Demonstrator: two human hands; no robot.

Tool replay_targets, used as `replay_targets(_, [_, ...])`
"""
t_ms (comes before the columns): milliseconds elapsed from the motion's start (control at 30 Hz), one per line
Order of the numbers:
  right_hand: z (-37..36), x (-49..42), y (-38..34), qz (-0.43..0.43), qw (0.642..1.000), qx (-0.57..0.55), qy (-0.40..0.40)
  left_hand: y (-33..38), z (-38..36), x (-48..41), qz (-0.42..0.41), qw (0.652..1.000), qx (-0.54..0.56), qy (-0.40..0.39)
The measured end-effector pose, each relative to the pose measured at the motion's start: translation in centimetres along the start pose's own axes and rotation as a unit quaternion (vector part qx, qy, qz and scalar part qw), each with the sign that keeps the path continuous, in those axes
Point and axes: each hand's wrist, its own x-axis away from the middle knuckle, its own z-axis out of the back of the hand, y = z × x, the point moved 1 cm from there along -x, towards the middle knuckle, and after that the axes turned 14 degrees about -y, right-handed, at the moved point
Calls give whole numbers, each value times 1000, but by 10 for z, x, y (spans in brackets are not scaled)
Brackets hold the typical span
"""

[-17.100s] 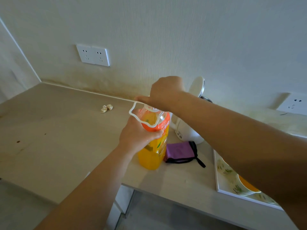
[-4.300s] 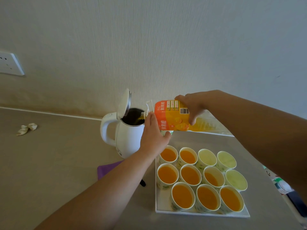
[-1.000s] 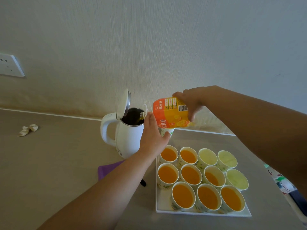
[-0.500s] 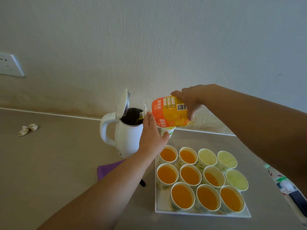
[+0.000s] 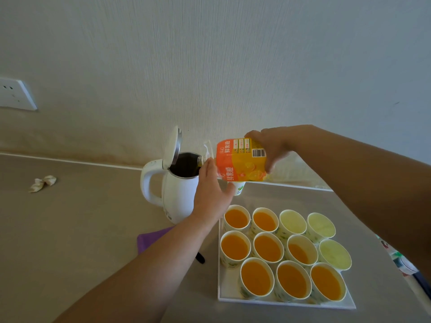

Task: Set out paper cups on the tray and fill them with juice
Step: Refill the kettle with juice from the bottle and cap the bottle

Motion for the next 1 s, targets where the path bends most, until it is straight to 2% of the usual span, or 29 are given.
replay_targets(200, [-18,1,23,47,986,-160,20,13,6,2,-29,999,12,27])
replay_targets(400, [-22,10,33,121,943,-309,24,34,16,3,-99,986,14,131])
replay_targets(533, [-23,17,29,175,918,-357,-5,50,30,12,-123,972,32,197])
replay_targets(667, [-16,29,14,255,893,-367,-52,50,43,24,-104,956,156,226])
replay_targets(767, [-11,38,-11,327,867,-371,-71,50,53,42,-72,932,276,222])
replay_targets(867, [-10,38,-42,363,849,-371,-95,40,67,57,-69,917,372,128])
replay_targets(933, [-15,35,-65,377,842,-370,-111,30,76,70,-84,912,392,81])
replay_targets(1000, [-23,31,-89,385,840,-363,-122,21,85,86,-75,915,386,87])
